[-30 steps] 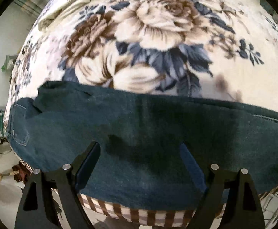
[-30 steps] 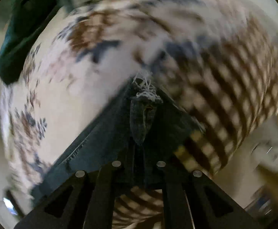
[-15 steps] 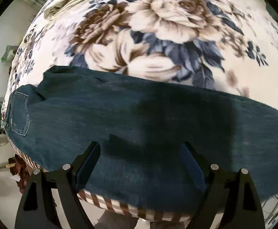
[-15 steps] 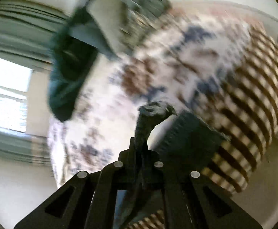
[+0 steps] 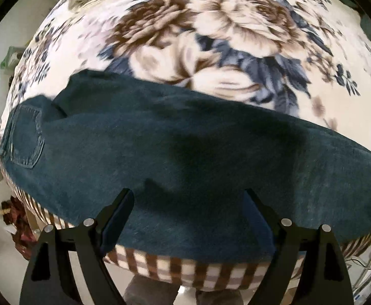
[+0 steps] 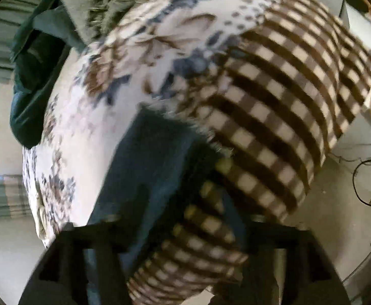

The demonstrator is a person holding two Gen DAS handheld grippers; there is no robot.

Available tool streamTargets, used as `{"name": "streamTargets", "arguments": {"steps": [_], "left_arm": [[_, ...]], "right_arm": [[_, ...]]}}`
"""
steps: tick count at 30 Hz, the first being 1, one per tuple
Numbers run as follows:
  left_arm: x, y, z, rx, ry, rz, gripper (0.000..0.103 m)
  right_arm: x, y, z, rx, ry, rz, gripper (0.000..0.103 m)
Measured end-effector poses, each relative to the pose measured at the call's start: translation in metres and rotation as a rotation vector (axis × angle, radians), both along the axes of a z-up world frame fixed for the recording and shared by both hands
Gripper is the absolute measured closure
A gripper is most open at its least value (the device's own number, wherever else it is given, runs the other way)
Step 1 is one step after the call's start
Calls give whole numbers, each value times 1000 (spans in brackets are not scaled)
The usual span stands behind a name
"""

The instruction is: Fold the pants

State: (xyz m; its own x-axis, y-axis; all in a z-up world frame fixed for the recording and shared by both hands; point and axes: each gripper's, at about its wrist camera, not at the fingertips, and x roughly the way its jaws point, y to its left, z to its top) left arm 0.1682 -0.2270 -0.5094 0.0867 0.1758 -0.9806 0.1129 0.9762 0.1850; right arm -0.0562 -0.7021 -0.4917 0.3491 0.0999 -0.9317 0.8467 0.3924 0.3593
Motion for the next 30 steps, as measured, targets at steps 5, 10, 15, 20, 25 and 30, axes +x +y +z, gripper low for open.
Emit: {"name": "streamTargets", "arguments": {"steps": [5, 10, 15, 20, 25, 30], "left_arm": [[-3, 55, 19, -31, -22, 86, 17], [5, 141, 42, -36, -71, 219, 17], [24, 239, 50, 30, -135, 356, 17], [40, 319, 34, 29, -128, 512, 17], [39, 355, 27, -50, -119, 580, 17], [37, 357, 23, -84, -97, 562, 17]], "right_arm": [[76, 95, 41, -62, 87, 333, 29], [183, 248, 42, 158, 56, 665, 29], [302, 404, 22, 272, 25, 906, 29], [404, 535, -24, 246, 105, 1178, 29], [424, 597, -54, 124, 231, 1365, 83], [425, 574, -23, 92, 147, 1205, 88]]}}
